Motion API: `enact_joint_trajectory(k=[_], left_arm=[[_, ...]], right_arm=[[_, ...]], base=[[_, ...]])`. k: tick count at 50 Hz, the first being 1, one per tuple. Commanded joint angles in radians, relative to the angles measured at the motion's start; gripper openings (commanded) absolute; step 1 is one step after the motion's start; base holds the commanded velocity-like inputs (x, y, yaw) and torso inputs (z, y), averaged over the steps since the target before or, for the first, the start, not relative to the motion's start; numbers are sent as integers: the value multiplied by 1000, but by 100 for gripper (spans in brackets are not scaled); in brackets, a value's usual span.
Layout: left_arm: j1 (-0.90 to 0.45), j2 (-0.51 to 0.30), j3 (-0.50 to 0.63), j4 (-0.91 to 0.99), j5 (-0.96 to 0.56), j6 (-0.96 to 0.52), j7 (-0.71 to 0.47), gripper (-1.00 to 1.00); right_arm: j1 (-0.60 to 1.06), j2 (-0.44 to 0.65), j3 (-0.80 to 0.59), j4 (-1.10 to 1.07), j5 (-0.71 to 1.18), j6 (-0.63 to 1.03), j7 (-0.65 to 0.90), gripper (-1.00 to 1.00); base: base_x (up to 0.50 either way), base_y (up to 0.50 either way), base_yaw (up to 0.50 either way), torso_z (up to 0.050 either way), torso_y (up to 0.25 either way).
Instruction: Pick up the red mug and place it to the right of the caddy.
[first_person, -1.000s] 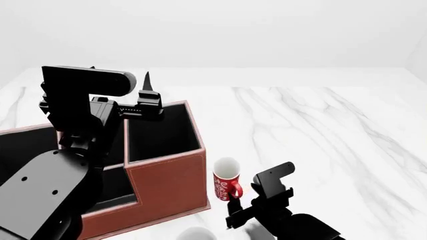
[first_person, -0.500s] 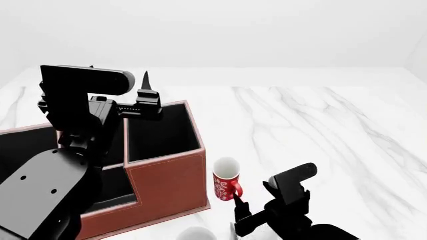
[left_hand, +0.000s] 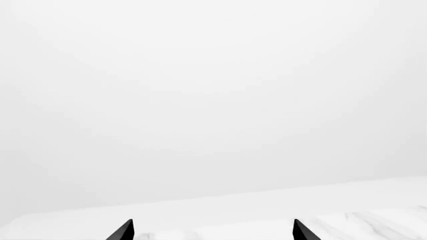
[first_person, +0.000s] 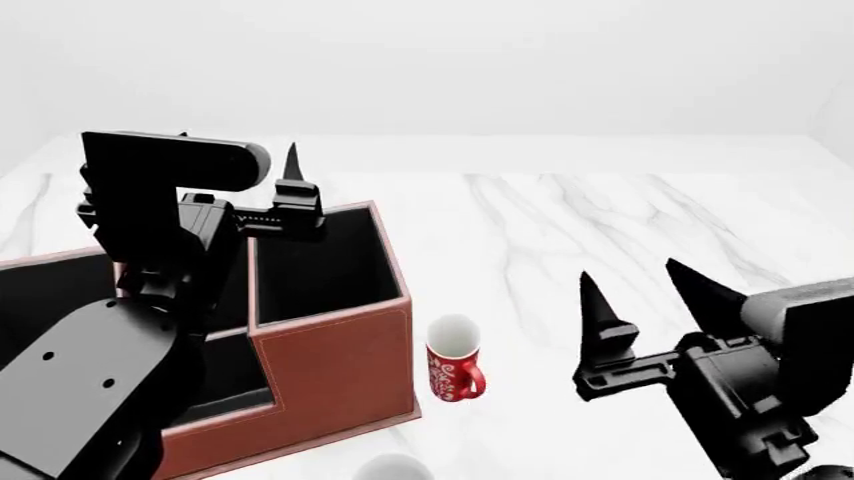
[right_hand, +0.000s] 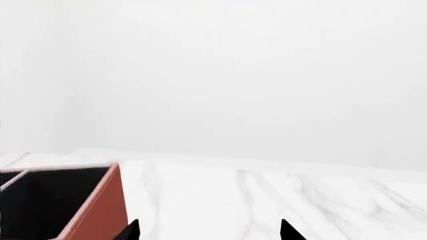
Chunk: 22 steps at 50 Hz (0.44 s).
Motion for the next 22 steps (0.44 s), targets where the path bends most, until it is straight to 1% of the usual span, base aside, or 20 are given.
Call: enact_joint_trajectory(k=[1,4,13,22], left_arm=[[-4,-2,0,1,-6,-1,-4,100],[-5,-3,1,0,-7,0,-5,100],[-11,-4,-1,8,-16,-8,-10,100],[-9,-6,3,6,-17,-3,-12,100]], right_arm=[[6,-66,236,-121,39,-193,59,100],[18,-62,244,-134,66,-198,67,100],[87,-36,212,-150,103,-175,98,100],[92,-40,178,-130,91,-166,89,100]], base=[[0,0,0,0,0],[0,0,0,0,0],[0,0,0,0,0],[0,0,0,0,0]])
